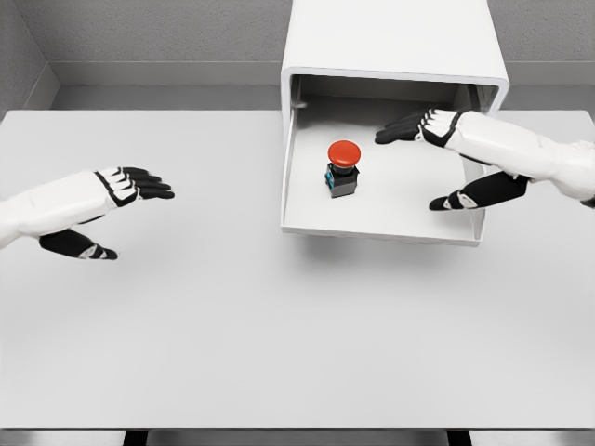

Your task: Slide open multi-storey tabletop storage cabinets and put open load switch and slide close multi-storey tabletop storage cabinets

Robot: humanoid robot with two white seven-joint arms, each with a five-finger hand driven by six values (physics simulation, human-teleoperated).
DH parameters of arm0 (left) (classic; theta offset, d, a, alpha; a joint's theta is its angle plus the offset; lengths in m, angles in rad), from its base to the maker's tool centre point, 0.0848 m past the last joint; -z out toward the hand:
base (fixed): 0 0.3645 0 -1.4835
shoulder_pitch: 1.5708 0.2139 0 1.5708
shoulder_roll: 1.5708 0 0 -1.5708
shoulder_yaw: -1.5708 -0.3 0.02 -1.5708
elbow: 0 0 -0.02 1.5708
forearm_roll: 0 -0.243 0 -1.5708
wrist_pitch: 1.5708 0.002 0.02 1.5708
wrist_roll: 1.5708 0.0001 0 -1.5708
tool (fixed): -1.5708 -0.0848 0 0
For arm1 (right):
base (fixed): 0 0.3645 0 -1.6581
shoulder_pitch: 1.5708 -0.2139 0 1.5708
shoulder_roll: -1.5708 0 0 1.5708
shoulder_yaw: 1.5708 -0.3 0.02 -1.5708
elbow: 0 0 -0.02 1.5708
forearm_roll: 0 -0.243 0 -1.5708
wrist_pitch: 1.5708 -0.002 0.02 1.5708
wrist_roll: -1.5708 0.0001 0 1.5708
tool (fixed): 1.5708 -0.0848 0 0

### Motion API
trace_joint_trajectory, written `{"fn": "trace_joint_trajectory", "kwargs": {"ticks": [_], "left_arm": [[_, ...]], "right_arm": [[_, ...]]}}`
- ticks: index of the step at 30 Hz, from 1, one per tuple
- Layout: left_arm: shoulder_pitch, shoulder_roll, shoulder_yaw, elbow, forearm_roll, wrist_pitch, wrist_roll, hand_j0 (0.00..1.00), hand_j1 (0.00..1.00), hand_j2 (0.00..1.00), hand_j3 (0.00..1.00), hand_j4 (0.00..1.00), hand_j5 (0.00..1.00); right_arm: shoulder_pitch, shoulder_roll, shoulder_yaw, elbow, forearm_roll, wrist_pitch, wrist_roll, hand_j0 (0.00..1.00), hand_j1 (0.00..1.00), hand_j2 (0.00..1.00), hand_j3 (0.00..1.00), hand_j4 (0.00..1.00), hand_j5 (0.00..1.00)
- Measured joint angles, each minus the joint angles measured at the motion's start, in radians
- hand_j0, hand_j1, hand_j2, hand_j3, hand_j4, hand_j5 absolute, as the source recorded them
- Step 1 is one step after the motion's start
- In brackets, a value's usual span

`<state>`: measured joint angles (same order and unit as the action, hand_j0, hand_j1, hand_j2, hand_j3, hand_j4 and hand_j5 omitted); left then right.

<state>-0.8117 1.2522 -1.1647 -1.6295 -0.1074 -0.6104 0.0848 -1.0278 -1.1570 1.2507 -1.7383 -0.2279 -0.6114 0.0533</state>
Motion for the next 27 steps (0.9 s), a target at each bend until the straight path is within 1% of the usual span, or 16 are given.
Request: {"fn": "trace_joint_trajectory", "kwargs": {"ticks": [1, 3, 6, 11, 16, 18, 21, 27], "left_arm": [[0.0, 0.005, 0.044, 0.016, 0.001, 0.0, 0.002, 1.0, 1.0, 1.0, 1.0, 1.0, 1.0], [0.003, 0.011, 0.097, 0.042, 0.002, 0.0, 0.004, 1.0, 1.0, 1.0, 1.0, 1.0, 1.0], [0.005, 0.013, 0.13, 0.054, 0.001, 0.0, 0.004, 1.0, 1.0, 1.0, 1.0, 1.0, 1.0], [0.005, 0.011, 0.14, 0.054, 0.001, 0.0, 0.004, 1.0, 1.0, 1.0, 1.0, 1.0, 1.0], [0.04, 0.005, 0.14, 0.05, -0.001, 0.0, 0.003, 1.0, 1.0, 1.0, 1.0, 1.0, 1.0], [0.046, 0.002, 0.14, 0.05, -0.001, 0.0, 0.003, 1.0, 1.0, 1.0, 1.0, 1.0, 1.0], [0.046, -0.005, 0.14, 0.05, 0.0, 0.0, 0.003, 1.0, 1.0, 1.0, 1.0, 1.0, 1.0], [0.046, -0.015, 0.14, 0.05, 0.0, 0.0, 0.001, 1.0, 1.0, 1.0, 1.0, 1.0, 1.0]], "right_arm": [[0.006, 0.004, 0.002, 0.0, 0.0, 0.0, 0.0, 0.95, 0.95, 0.95, 0.95, 0.95, 0.95], [0.023, 0.008, 0.007, 0.0, 0.001, 0.0, 0.003, 0.95, 0.95, 0.95, 0.95, 0.95, 0.95], [0.031, 0.01, 0.011, 0.0, 0.001, 0.0, 0.007, 0.95, 0.95, 0.95, 0.95, 0.95, 0.95], [0.048, 0.007, 0.013, -0.001, 0.002, 0.0, 0.009, 0.96, 0.96, 0.96, 0.96, 0.96, 0.96], [0.048, 0.004, 0.013, -0.001, 0.003, 0.0, 0.009, 0.96, 0.96, 0.96, 0.96, 0.96, 0.96], [0.064, 0.004, 0.013, -0.001, 0.003, 0.0, 0.01, 0.97, 0.97, 0.97, 0.97, 0.97, 0.97], [0.075, 0.003, 0.013, -0.001, 0.003, 0.0, 0.011, 1.0, 1.0, 1.0, 1.0, 1.0, 1.0], [0.078, -0.003, 0.014, -0.001, 0.004, 0.0, 0.016, 1.0, 1.0, 1.0, 1.0, 1.0, 1.0]]}}
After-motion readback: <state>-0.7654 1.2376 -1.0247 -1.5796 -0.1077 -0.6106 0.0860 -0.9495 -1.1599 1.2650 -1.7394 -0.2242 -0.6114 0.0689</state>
